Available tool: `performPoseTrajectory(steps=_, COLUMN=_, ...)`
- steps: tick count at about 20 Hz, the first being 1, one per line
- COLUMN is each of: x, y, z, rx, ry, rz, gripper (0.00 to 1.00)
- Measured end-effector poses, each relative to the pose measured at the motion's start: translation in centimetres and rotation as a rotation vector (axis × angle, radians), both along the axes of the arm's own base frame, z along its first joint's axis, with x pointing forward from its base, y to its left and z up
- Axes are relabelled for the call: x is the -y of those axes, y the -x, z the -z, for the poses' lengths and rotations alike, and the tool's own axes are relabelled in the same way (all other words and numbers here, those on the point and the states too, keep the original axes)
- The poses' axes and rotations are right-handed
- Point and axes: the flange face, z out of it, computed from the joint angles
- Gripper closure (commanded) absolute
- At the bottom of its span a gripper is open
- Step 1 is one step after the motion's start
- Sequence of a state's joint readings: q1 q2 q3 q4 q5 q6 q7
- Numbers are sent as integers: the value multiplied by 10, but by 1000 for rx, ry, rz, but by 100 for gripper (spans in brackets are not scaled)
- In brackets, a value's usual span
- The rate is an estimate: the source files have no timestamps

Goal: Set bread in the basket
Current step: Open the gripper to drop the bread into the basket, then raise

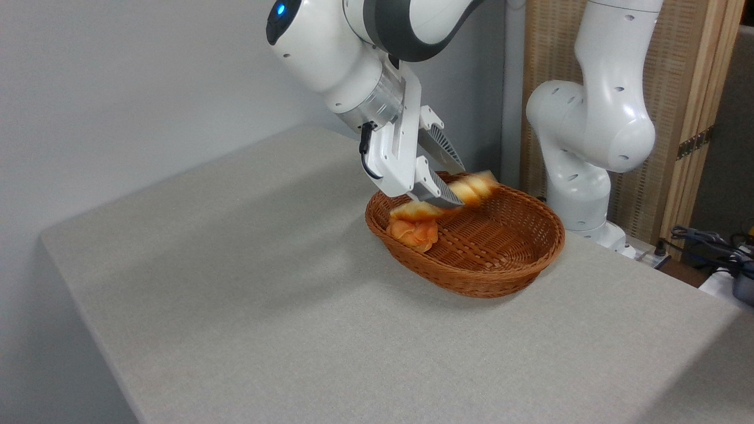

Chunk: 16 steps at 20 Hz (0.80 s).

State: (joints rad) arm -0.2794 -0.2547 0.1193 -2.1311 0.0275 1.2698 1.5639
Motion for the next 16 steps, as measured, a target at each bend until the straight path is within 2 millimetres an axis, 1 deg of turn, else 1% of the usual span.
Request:
performPoseTrajectory(steps=6, x=0, y=-1, z=0, rx=8, ry=3, rz=2, gripper=0)
performPoseTrajectory(steps=8, x=2, y=-8, z=-7, rx=60, ry=11, rz=1, gripper=0)
performPoseTrajectory(steps=9, x=3, y=-15, z=-15, rx=106, ry=13, rz=-7, gripper=0)
performPoseTrajectory(steps=11, x=10, y=-29, z=-38, rx=224, ry=1, rz=-55, gripper=0)
performPoseTrajectory(steps=13, x=26, y=-39, z=-61, rx=340, ry=-22, rz=-123, gripper=0)
performPoseTrajectory(steps=15, x=39, y=-45, z=-82, rx=428, ry=-59, rz=-240, gripper=0)
performPoseTrajectory(steps=16, x=42, y=-47, z=-91, rx=460, ry=-78, rz=-310, gripper=0)
